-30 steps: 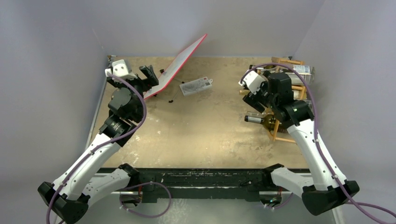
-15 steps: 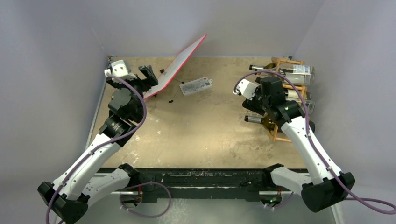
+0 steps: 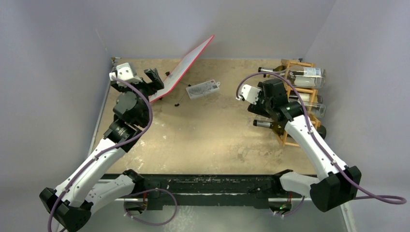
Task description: Take the wine bottle off the wine rack
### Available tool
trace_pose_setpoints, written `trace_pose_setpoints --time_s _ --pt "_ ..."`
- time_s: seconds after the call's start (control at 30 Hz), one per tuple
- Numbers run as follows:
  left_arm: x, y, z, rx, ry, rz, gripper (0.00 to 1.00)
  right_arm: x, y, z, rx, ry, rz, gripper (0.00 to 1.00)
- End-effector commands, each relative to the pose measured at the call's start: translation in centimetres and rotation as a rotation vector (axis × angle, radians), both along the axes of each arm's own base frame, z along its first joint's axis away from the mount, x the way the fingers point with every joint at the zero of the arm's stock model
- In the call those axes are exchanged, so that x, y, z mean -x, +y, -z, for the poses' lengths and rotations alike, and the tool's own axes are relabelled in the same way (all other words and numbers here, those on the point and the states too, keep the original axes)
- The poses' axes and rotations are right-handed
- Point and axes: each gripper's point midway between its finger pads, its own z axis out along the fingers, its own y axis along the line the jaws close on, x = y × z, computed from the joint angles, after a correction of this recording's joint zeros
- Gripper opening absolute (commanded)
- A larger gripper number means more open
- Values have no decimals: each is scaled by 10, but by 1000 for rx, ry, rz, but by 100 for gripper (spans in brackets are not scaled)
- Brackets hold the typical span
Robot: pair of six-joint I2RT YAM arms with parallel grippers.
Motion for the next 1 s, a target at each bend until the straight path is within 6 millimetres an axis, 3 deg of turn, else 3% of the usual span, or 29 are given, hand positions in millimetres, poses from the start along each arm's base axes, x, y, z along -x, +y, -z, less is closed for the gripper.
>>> trace_pose_setpoints --time_s 0.0,0.17,0.6,0.8,0.97 --pt "4 2 -15 26 -52 -7 87 -9 -4 -6 44 -59 8 77" --pt "2 1 -13 26 -49 -4 87 -18 -15 -6 99 -105 65 76" --pt "1 0 -11 23 -44 -3 87 -26 -13 3 144 -119 61 65" --pt "0 -1 -10 22 -43 -1 87 -23 -8 -1 127 -130 46 48" --pt "0 -1 -9 23 -43 -2 87 -20 -7 -17 91 -167 52 33"
